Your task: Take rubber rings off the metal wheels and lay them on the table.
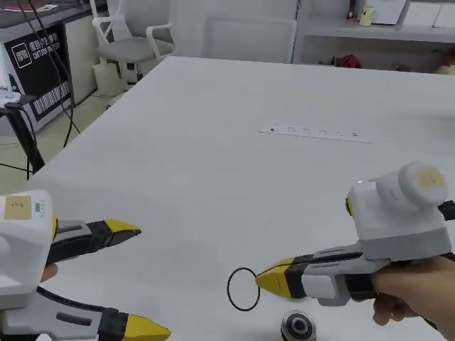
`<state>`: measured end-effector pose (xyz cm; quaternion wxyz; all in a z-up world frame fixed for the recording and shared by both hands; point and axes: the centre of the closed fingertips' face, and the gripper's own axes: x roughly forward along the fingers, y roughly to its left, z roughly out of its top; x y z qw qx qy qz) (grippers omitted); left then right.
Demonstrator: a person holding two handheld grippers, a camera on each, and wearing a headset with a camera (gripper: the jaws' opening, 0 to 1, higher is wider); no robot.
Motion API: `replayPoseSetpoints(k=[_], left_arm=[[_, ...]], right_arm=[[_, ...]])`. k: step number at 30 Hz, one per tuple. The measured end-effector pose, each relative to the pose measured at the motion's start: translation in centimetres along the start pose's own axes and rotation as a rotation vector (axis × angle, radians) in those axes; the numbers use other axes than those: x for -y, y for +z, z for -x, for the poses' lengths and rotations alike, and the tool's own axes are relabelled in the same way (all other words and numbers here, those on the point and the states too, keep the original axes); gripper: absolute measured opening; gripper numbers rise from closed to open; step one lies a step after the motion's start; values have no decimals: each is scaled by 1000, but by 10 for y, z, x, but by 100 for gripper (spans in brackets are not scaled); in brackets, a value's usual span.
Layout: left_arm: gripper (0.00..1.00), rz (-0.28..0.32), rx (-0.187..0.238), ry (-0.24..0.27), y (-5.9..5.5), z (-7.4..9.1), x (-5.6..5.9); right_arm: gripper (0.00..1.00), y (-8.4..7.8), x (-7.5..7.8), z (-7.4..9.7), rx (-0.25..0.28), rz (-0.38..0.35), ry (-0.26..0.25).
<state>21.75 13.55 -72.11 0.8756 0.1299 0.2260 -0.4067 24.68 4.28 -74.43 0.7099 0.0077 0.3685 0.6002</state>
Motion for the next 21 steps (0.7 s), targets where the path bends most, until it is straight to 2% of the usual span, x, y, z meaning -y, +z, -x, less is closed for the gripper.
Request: replayPoseSetpoints(k=[8,21], left_arm=[[82,4,7,-4,3,-1,0],[81,12,10,-27,6,-7,6]], right_arm=[[0,-17,20,-15,-72,-3,-50],[0,-31,37,-23,-101,-23,-89]])
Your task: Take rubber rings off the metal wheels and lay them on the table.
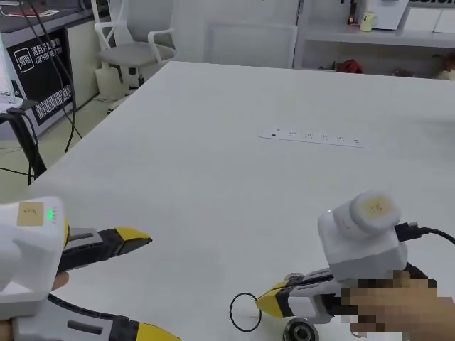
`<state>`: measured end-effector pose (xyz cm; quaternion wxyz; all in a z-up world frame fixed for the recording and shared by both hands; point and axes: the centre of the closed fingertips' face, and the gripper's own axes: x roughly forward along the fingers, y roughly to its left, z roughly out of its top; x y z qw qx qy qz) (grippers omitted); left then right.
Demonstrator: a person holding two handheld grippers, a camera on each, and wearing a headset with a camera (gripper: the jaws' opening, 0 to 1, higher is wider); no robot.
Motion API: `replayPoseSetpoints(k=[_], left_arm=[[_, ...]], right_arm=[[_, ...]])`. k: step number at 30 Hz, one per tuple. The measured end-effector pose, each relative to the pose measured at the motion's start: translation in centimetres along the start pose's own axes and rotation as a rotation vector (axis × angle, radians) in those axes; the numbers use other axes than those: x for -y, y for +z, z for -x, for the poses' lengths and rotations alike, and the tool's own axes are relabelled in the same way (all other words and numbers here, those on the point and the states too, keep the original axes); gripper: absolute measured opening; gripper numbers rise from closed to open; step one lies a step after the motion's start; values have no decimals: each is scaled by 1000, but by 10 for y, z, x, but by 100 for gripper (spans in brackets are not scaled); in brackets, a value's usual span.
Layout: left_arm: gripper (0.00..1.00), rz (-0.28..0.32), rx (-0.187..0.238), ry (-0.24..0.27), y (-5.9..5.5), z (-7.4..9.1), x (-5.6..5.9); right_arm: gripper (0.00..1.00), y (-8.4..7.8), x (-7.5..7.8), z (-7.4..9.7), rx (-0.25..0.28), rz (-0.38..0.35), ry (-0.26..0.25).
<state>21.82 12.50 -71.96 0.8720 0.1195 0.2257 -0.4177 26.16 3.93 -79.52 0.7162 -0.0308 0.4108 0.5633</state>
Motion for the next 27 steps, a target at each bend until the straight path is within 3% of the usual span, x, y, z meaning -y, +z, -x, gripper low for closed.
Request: replayPoseSetpoints(k=[11,16,21,27], left_arm=[[81,11,28,0,10,0,-1],[81,19,24,-1,11,5,-2],[81,43,32,5,9,3,-4],[81,29,28,-1,11,-1,-4]], right_arm=[[0,-7,6,-3,-16,25,-26],[3,-9,12,2,-35,50,-40],[7,-7,15,12,-5,39,-41],[11,-3,11,27,14,70,-43]])
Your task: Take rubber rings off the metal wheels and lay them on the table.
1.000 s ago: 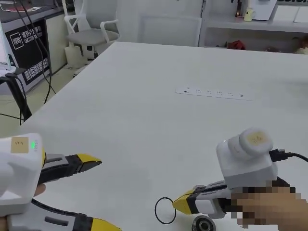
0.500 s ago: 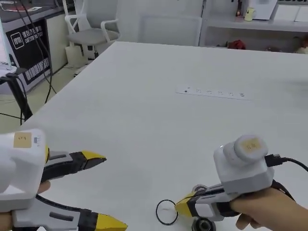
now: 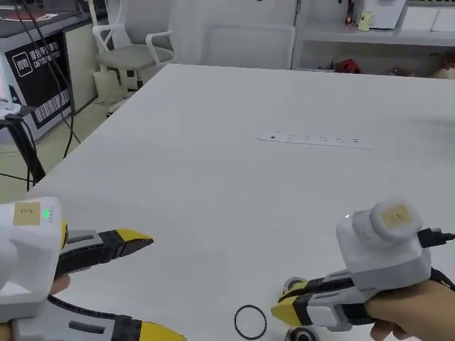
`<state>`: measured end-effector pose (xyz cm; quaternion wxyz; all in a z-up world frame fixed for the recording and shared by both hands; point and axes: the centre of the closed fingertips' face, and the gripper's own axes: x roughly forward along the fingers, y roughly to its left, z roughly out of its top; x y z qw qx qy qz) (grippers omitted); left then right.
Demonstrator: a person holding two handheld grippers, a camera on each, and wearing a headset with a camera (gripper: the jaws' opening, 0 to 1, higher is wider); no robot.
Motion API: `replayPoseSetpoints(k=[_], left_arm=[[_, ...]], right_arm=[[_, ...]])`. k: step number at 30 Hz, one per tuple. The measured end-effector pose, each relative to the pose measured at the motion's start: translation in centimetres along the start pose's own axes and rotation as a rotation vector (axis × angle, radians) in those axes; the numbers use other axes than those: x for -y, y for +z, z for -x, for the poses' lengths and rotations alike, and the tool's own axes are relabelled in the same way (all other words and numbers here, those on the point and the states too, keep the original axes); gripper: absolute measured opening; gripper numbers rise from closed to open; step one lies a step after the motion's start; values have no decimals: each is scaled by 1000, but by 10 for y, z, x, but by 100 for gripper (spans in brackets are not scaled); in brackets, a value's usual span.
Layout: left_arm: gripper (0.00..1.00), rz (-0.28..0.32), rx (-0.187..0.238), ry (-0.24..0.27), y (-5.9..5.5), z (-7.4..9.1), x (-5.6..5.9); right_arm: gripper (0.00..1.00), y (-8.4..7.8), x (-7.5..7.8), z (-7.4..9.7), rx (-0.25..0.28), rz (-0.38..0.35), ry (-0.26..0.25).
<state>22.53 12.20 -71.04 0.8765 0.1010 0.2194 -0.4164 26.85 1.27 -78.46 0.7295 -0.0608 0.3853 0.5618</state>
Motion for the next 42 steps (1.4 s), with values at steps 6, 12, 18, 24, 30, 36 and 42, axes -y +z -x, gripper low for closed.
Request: replayPoseSetpoints(k=[6,12,18,24,30,36,42], left_arm=[[81,-11,-14,-14,-1,-4,2],[81,-17,-12,-12,1,-4,2],[81,-26,-16,-11,1,-4,4],[81,-40,-21,-21,4,-5,9],[81,-68,-16,-37,13,-7,15],[80,-90,-17,-57,17,-10,21],[80,-113,-28,-90,20,-18,31]], right_arm=[[13,7,-2,16,39,7,2],[16,11,-3,33,81,2,4],[18,12,-3,52,123,1,-7],[21,8,1,66,161,-10,-26],[21,6,-1,76,203,-30,-48],[24,-6,-11,82,202,-12,-42],[27,-17,-14,86,215,-11,-39]])
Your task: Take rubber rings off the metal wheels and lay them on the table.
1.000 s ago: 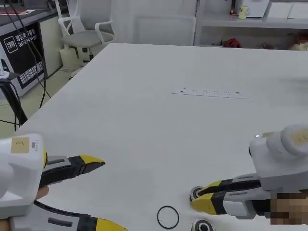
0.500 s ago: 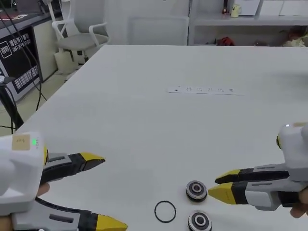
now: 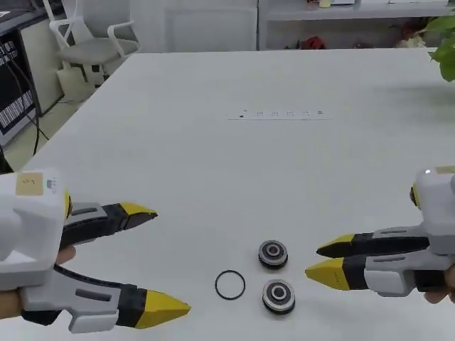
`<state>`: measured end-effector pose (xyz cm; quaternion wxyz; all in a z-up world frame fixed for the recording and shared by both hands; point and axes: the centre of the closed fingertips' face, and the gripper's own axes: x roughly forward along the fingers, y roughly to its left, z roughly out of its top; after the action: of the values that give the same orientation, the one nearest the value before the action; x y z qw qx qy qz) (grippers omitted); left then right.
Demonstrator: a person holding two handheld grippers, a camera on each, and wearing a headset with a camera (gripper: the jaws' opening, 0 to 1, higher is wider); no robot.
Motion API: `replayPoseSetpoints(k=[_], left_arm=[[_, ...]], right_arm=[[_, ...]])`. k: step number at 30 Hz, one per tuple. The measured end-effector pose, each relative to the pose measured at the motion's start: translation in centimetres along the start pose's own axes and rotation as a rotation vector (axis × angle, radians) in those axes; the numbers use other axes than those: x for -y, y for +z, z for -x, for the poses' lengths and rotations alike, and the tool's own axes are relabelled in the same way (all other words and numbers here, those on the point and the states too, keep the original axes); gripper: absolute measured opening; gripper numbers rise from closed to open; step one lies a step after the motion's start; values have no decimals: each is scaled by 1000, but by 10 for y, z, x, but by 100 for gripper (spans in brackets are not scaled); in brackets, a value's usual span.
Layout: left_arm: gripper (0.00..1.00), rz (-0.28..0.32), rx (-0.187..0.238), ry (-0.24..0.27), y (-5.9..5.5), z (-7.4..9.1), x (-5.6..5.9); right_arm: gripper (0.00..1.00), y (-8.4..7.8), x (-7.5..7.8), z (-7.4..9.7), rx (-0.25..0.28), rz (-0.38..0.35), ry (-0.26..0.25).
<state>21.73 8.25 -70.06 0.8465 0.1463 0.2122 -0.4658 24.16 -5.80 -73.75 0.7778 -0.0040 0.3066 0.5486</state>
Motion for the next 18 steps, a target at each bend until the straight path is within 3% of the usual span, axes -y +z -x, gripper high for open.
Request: replayPoseSetpoints(k=[10,18], left_arm=[[78,-41,0,-45,13,-12,12],[77,-93,28,-65,35,-28,18]], right_arm=[[30,-14,0,1,1,5,-7],[32,-14,-3,-4,15,27,0]])
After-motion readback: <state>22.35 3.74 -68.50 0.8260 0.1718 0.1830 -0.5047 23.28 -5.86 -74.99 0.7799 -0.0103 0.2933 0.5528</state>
